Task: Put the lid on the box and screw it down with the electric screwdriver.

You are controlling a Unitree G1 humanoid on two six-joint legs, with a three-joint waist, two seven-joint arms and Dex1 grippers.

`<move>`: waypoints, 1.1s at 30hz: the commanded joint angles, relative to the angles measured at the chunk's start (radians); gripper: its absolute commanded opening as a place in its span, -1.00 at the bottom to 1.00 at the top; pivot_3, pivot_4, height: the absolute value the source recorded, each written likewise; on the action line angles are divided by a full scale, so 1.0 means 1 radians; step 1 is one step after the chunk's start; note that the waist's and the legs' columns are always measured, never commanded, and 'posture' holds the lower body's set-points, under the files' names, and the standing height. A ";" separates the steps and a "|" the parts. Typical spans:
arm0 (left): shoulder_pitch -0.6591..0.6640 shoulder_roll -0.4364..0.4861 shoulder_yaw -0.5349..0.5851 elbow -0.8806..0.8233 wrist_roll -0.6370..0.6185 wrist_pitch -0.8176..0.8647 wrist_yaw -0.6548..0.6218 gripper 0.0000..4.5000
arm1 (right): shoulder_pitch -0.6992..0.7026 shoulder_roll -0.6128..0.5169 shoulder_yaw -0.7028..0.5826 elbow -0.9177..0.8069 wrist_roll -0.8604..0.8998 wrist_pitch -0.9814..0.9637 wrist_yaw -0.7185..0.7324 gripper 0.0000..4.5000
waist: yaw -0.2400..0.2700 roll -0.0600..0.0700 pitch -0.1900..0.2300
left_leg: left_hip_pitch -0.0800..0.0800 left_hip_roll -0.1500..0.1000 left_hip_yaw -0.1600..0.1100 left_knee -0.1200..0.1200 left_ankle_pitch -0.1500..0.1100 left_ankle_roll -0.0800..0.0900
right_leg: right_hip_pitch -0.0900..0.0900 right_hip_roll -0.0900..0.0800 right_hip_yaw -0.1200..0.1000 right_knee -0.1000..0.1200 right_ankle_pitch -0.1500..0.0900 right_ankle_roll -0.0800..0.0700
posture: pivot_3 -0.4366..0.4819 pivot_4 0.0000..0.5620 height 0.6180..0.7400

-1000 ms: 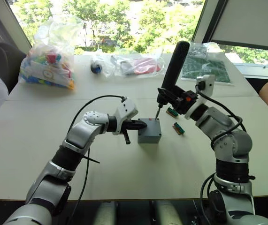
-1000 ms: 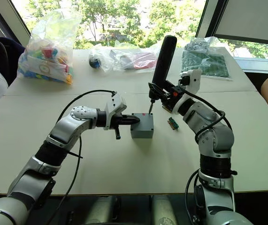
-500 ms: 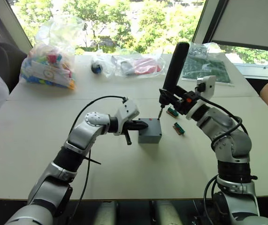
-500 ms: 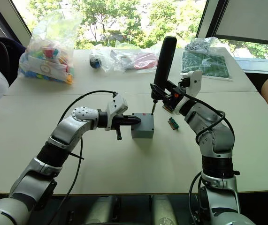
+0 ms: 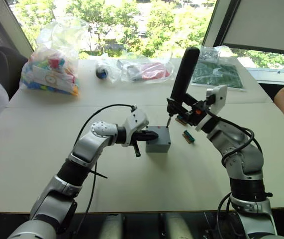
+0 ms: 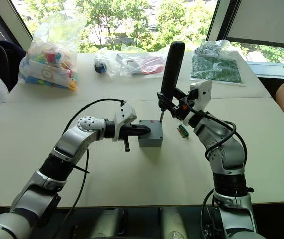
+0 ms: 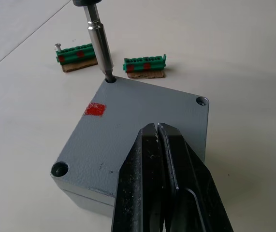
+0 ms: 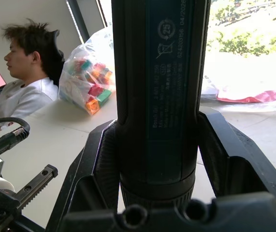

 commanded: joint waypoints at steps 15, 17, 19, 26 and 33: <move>0.020 -0.011 -0.008 0.010 0.033 -0.015 0.016 -1.00 | 0.064 -0.060 0.116 0.073 -0.141 -0.104 0.051 -0.15 | 0.001 -0.001 -0.003 | 0.016 0.000 0.000 -0.002 -0.001 0.002 | 0.016 0.000 0.000 -0.003 -0.005 -0.003 | -0.05 -0.47 1.00; 0.022 -0.011 -0.009 0.016 0.033 -0.018 0.014 -1.00 | 0.065 -0.047 0.099 0.079 -0.114 -0.083 0.046 -0.15 | 0.001 -0.003 -0.004 | 0.016 0.000 0.000 -0.002 -0.001 0.002 | 0.016 0.000 0.000 -0.003 -0.006 -0.003 | -0.05 -0.47 1.00; 0.024 -0.007 -0.014 0.018 0.038 -0.021 0.012 -1.00 | 0.067 -0.030 0.080 0.082 -0.088 -0.068 0.036 -0.15 | 0.002 -0.004 -0.005 | 0.016 0.000 0.000 -0.002 -0.001 0.002 | 0.017 0.000 0.000 -0.003 -0.005 -0.003 | -0.05 -0.47 1.00; 0.043 0.011 -0.014 0.014 0.052 -0.035 0.017 -1.00 | 0.067 -0.012 0.037 0.081 -0.041 -0.044 0.022 -0.15 | 0.002 -0.005 -0.007 | 0.016 0.000 0.000 -0.002 -0.001 0.002 | 0.017 -0.001 0.000 -0.003 -0.005 -0.003 | -0.05 -0.47 1.00; 0.052 0.003 -0.016 0.007 0.049 -0.030 0.023 -1.00 | 0.072 -0.033 0.054 0.084 -0.062 -0.057 0.038 -0.15 | 0.001 -0.005 -0.007 | 0.016 0.000 0.000 -0.003 -0.001 0.002 | 0.017 -0.001 0.000 -0.003 -0.006 -0.003 | -0.05 -0.47 1.00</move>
